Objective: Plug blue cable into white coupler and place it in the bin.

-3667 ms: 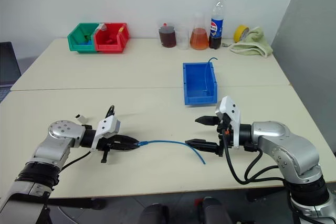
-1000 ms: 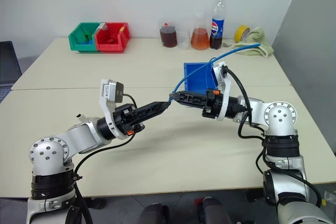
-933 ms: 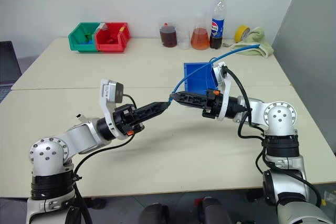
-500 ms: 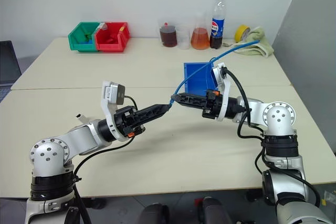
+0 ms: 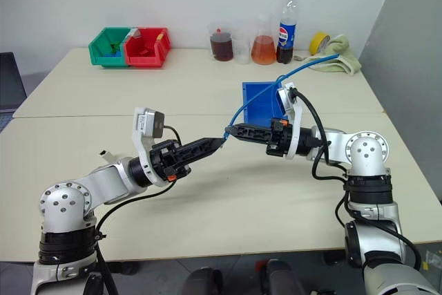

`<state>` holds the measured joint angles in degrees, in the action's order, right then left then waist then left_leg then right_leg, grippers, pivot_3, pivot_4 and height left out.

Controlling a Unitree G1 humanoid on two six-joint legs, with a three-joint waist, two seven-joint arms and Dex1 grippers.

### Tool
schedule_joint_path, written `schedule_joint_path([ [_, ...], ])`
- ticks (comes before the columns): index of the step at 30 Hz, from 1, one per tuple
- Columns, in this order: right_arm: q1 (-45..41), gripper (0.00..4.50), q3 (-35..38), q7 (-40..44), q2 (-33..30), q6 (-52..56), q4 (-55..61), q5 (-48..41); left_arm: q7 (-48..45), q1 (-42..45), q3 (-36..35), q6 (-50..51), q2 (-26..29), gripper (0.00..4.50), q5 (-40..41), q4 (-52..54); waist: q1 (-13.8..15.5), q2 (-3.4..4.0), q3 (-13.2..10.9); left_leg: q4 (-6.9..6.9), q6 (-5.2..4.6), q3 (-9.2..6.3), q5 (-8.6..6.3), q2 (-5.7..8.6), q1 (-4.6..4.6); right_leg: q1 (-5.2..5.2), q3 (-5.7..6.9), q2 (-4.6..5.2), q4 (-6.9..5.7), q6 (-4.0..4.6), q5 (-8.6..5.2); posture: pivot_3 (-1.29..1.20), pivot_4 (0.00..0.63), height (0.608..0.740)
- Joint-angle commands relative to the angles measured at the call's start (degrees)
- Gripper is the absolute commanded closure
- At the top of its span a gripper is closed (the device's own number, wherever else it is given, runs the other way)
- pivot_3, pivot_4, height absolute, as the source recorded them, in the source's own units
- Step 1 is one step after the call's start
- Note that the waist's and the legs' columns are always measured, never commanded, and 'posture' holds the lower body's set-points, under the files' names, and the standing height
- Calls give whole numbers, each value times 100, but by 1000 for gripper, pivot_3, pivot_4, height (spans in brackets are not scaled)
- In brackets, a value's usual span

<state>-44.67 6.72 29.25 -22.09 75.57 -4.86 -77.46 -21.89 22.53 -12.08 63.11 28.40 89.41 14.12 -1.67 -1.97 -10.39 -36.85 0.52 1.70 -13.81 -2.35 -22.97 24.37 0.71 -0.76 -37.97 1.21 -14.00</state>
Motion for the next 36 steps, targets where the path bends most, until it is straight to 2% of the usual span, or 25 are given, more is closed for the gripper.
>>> schedule_joint_path([
  [1, -212, 4422, 107, 132, -23, -35, 17, 95, -90, -33, -3, -84, 78, 1651, 69, 242, 0, 0, 0, -1, 0, 0, 0, 0, 0, 0, 0, 0, -1, 0, 0, 0, 150, 740],
  [4, -248, 4422, 122, 171, -14, -74, -25, 199, -103, -93, -10, -61, 131, 1061, 153, 304, -1, 0, 0, -1, 0, 1, 0, 0, 1, 0, -1, 0, -1, 0, 0, 0, 150, 740],
  [9, -320, 4422, 172, 287, -41, -121, -86, 375, -176, -564, -354, 27, 662, 67, 402, 500, -17, 1, -1, 3, 0, 3, 0, -2, 1, 1, -2, 0, 1, 0, 0, 0, 150, 740],
  [13, -379, 4422, 201, 401, -23, -184, -134, 526, -442, -1406, -932, -94, 1385, 26, -100, 909, -24, 5, -3, 8, 0, 8, 0, -8, 3, 6, -4, -3, 2, 1, -1, 0, 150, 740],
  [16, -386, 4422, 208, 466, -14, -201, -140, 586, -570, -2017, -1223, -372, 1661, 26, -715, 1241, -5, 9, -5, 11, 0, 8, 0, -8, 4, 8, -3, -2, 3, 3, -2, 0, 150, 740],
  [17, -388, 4422, 201, 501, -6, -215, -149, 625, -396, -2297, -1271, -632, 1671, 26, -1273, 1395, -2, 9, -5, 11, 0, 9, 0, -8, 4, 8, -3, -2, 4, 3, -2, 0, 150, 740],
  [20, -408, 4422, 169, 612, 39, -251, -189, 737, 699, -2843, -1105, -1401, 1382, 26, -3012, 1671, 6, 11, -7, 13, 1, 13, -1, -8, 5, 8, -7, 2, 9, 4, -2, 0, 150, 740],
  [24, -461, 4422, 103, 797, 105, -257, -312, 878, 2129, -3192, -624, -2049, 598, 26, -4797, 1723, 21, 11, -6, 17, 1, 13, -2, -9, 4, 8, -8, 3, 11, 4, -1, 0, 150, 740],
  [26, -513, 4422, 44, 928, 135, -261, -406, 995, 2651, -3249, -234, -2314, 393, 26, -5715, 1774, 24, 10, -6, 17, 0, 14, -2, -10, 2, 8, -9, 3, 14, 3, 0, 0, 150, 740],
  [29, -605, 4422, -22, 1113, 162, -273, -533, 1139, 3371, -3119, -163, -2373, -150, 26, -6368, 1721, 27, 9, -5, 18, -1, 16, -4, -10, 0, 8, -9, 4, 16, 2, 1, 0, 150, 740],
  [36, -720, 4422, -106, 1420, 211, -265, -657, 1430, 3951, -2732, -125, -2371, -885, 26, -7295, 1291, 24, 6, -3, 17, -2, 16, -4, -11, -1, 9, -7, 3, 11, 1, 1, 0, 150, 740],
])
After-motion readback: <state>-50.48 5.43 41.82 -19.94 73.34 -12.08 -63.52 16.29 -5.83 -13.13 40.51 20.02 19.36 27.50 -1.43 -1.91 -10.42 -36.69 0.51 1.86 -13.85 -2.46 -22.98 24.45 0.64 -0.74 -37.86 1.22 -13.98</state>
